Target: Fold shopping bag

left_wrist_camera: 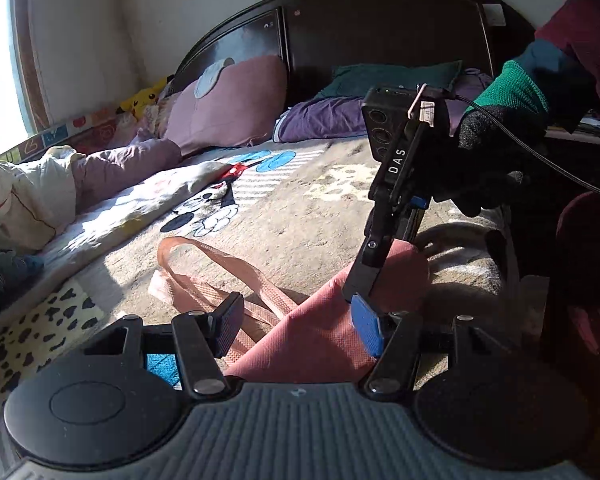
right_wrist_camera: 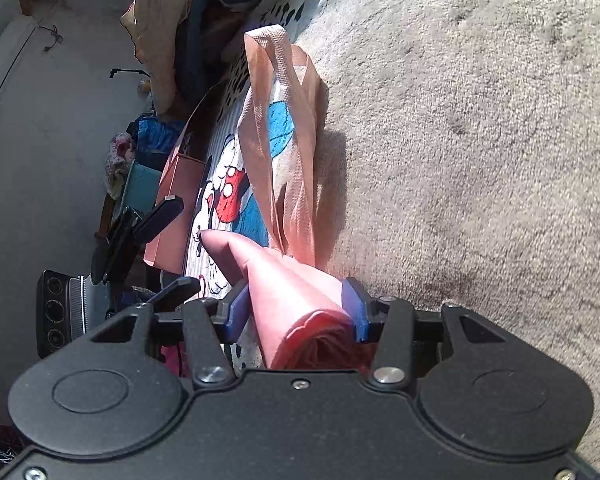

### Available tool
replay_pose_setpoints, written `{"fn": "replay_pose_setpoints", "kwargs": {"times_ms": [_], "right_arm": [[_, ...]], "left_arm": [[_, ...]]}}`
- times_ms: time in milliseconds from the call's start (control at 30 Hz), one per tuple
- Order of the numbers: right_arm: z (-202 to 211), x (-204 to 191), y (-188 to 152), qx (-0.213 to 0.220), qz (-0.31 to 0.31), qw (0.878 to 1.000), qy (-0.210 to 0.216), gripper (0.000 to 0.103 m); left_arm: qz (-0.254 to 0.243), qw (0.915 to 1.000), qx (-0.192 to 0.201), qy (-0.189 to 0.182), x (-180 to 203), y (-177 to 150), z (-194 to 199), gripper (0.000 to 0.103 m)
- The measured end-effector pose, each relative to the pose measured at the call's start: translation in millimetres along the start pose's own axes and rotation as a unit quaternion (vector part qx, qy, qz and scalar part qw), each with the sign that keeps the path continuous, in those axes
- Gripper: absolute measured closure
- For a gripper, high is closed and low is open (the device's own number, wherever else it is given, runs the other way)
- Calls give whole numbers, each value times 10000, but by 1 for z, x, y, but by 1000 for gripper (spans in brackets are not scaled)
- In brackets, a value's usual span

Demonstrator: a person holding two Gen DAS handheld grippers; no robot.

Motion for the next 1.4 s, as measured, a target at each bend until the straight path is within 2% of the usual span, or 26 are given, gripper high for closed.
{"fn": "replay_pose_setpoints", "kwargs": {"times_ms": [33, 100, 300, 400, 467, 500, 567, 633, 667, 733, 833, 867, 900, 967, 1000, 1100, 1233, 1367, 1400], "right_arm": [[-2, 0, 3, 14, -31, 10000, -21, 58], [-5, -1, 8, 74, -81, 9999, -93, 58], [-14, -7, 15, 339, -30, 9988, -342, 59], [-16, -25, 13, 607, 443, 9919, -1021, 55], [-13, -39, 8, 842, 834, 9797, -1619, 47], [-11, -45, 6, 964, 1075, 9692, -1993, 46], [-5, -62, 1, 1255, 1615, 9364, -2850, 45], [3, -82, -7, 1586, 2397, 8957, -3394, 45], [2, -92, -13, 1614, 2909, 8761, -3490, 45], [6, -91, -43, 1319, 3889, 8400, -3547, 45], [-18, -75, -58, 407, 4704, 7910, -3890, 45], [-25, -69, -62, 271, 4908, 7760, -3951, 37], [-29, -66, -65, 205, 5152, 7589, -3978, 34], [-33, -65, -65, 55, 5458, 7340, -4042, 31], [-32, -63, -63, 4, 5492, 7322, -4029, 31], [-28, -59, -49, -125, 5415, 7433, -3926, 30], [-39, -53, -40, -409, 5592, 7204, -4083, 30], [-38, -46, -43, -78, 5600, 7178, -4137, 30], [-37, -44, -44, 27, 5570, 7196, -4147, 30]], "left_arm": [[-39, 10000, -40, 37, 2, -2, -7, 42], [273, 9996, -51, -79, -5, -2, -11, 42], [500, 9980, -272, -281, -13, -5, -20, 42], [921, 9927, -396, -670, -24, -4, -28, 42], [1075, 9893, -498, -851, -30, -3, -35, 42], [1183, 9871, -530, -936, -34, -3, -38, 42], [1376, 9828, -587, -1082, -39, -5, -43, 41], [1512, 9805, -603, -1105, -40, -7, -45, 41], [1659, 9774, -612, -1161, -42, -9, -46, 41], [1961, 9694, -677, -1310, -47, -11, -47, 41], [2033, 9662, -832, -1346, -47, -11, -46, 41], [2110, 9637, -855, -1392, -48, -12, -47, 41], [2172, 9615, -875, -1435, -49, -12, -47, 41], [2215, 9592, -893, -1512, -51, -12, -44, 42], [2237, 9580, -903, -1551, -51, -12, -43, 42], [2301, 9543, -930, -1666, -54, -11, -39, 41], [2437, 9484, -918, -1807, -59, -12, -31, 41], [2999, 9366, -339, -1781, -79, -25, -8, 41], [2974, 9375, -224, -1792, -80, -26, -2, 41]]}}
Point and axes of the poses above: each gripper's, at about its wrist camera, not at the fingertips, and z roughly against the way its jaws point, x to its right, y to its top, the point moved 6 cm from there along -z, roughly the way its jaws point, and after that the axes turned 13 degrees about -x, right-handed, at the moved point
